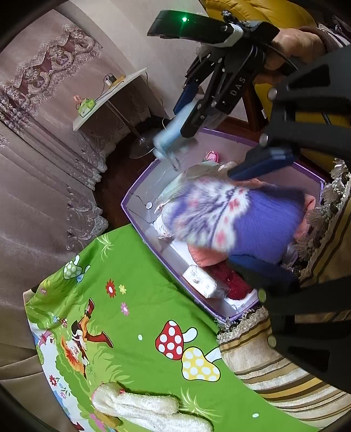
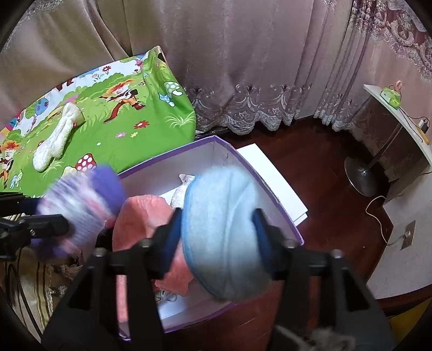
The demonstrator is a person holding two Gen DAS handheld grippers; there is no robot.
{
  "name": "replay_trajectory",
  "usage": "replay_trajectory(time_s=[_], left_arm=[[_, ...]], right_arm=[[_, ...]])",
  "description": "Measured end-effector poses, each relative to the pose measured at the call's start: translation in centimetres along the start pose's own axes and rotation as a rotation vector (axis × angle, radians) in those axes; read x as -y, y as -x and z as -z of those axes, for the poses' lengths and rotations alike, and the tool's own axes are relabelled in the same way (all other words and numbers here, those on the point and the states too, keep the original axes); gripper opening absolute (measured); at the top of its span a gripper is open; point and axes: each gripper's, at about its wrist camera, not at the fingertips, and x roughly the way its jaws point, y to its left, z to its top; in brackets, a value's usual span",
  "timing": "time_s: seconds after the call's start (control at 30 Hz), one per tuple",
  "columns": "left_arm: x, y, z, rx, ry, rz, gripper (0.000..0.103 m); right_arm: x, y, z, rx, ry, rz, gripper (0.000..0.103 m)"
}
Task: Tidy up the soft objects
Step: 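Carry the purple and light-blue mittens into the white box, open both tools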
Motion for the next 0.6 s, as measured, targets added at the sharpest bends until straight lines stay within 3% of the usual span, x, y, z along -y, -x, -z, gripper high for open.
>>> replay_trajectory(time_s=[0.27, 0.4, 0.6], left_arm=[[-0.5, 0.3, 0.1, 0.008, 0.005, -0.011, 0.061], [-0.8, 0.7, 0.3, 0.014, 0.007, -0.014, 0.062], [-1.1, 0.8, 0.4, 0.01, 0.011, -0.003, 0.063]], right_arm=[[-0.4, 0.1, -0.3, 0.001, 0.005, 0.009, 0.07], [-0.7, 0.3, -0.4, 0.006, 0.005, 0.02, 0.079], [-1.0, 0.3, -0.7, 0.007, 0.013, 0.022, 0.081]])
